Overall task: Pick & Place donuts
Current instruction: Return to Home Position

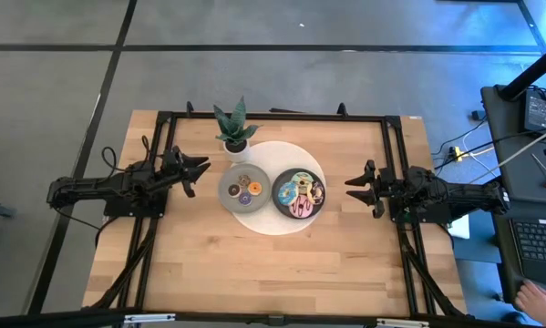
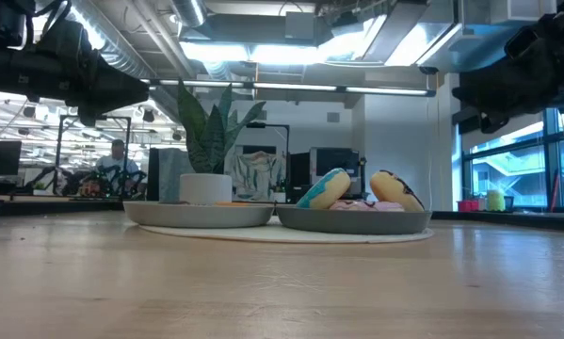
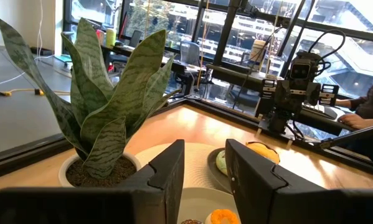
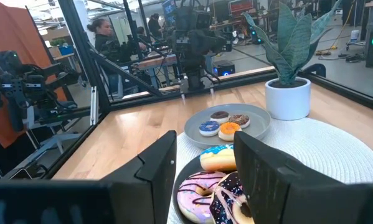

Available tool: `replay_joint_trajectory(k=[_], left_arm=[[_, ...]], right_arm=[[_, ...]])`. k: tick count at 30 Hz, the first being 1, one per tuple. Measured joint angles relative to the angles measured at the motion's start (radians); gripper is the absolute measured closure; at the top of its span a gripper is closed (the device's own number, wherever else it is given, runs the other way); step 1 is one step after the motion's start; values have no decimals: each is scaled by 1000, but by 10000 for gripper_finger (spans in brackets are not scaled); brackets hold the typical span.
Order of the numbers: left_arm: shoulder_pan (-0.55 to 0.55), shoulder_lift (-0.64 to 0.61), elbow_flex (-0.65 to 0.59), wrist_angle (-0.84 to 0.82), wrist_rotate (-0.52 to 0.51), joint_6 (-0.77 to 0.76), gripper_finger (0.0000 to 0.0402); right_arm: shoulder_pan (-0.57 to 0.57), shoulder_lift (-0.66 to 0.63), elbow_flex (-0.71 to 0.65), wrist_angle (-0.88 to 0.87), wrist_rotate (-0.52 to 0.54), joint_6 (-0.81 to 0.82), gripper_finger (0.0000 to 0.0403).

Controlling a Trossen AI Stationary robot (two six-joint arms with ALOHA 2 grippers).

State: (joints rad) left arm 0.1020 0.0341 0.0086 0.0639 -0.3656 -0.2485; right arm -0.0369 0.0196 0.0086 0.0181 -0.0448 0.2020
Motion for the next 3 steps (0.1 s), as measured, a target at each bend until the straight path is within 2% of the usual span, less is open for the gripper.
replay_joint_trajectory(k=[3], left_arm=[[0, 0, 0, 0, 0, 0, 287]], right_arm=[[0, 0, 0, 0, 0, 1, 241]])
